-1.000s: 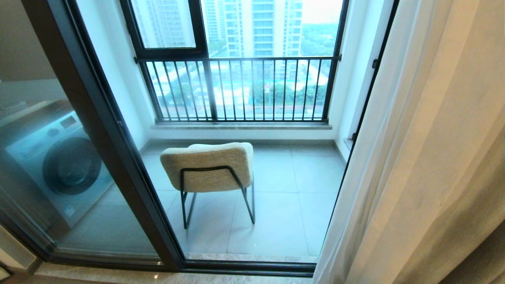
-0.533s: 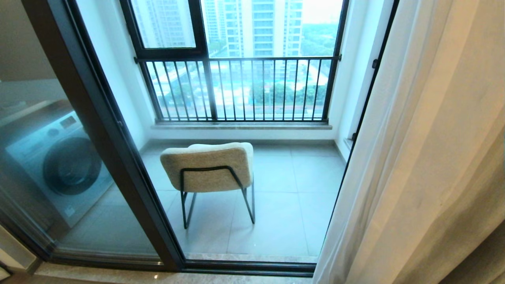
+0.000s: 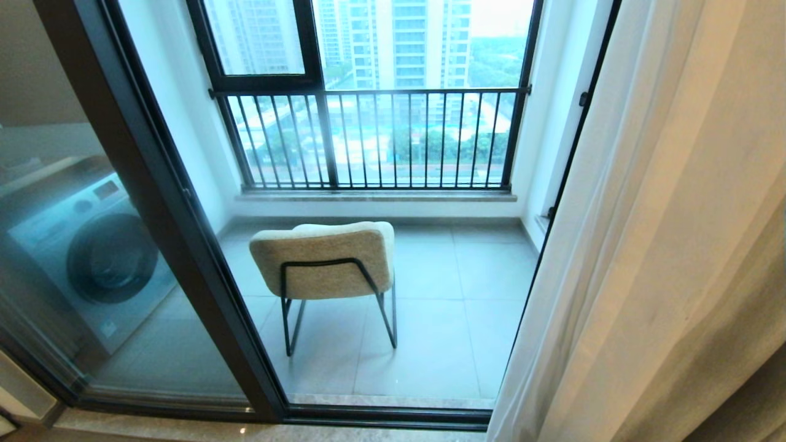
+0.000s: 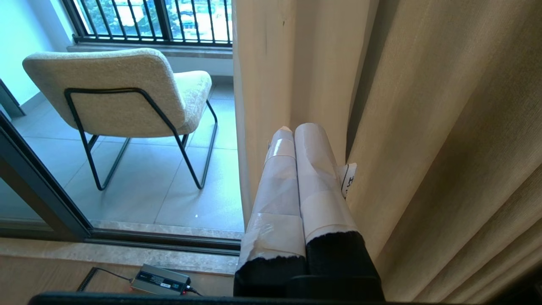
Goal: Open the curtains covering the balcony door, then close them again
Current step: Close the inner curtains on both sides
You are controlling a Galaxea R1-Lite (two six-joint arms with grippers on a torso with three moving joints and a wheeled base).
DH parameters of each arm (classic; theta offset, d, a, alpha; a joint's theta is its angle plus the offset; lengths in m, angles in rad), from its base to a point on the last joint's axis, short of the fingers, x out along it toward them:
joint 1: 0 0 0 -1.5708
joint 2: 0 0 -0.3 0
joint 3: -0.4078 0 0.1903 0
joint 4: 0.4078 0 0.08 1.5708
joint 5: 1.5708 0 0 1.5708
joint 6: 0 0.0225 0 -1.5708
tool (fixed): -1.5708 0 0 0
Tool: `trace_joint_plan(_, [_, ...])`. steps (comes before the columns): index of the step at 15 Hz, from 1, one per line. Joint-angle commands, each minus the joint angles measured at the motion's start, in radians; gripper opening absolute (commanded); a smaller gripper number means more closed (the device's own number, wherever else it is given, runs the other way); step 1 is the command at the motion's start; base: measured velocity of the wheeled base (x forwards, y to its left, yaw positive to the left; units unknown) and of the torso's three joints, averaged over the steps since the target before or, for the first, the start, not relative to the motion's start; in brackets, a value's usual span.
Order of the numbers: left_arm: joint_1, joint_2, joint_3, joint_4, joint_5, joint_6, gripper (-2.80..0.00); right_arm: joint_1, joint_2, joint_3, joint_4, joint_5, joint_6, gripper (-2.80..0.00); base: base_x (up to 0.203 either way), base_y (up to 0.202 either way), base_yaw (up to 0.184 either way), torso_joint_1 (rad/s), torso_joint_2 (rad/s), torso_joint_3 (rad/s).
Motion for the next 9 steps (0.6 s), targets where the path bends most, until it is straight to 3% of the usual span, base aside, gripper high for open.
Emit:
trace_joint_plan(1, [0.0,0.0,0.0,0.001,0.0,0.0,-2.8,0.0,0.0,0.0,0.0,0.001,-0.005,-2.8,0.0,0.0,0.0,0.0,0.0,0.0])
trace_joint_plan(5, [0.0,0.0,0.0,0.0,0.0,-0.001,-2.8,0.001,0.0,-0.007,-0.034,0.033,-0.088,-2.8,0.0,0.0,0.0,0.0,0.0,0.0])
trace_joint_plan(9, [0.0,0.0,0.0,0.001,0.0,-0.001,-2.8,0.001,0.0,-0.095,-0.028,0.067,-0.089,-2.8,0.0,0.0,0.0,0.0,0.0,0.0])
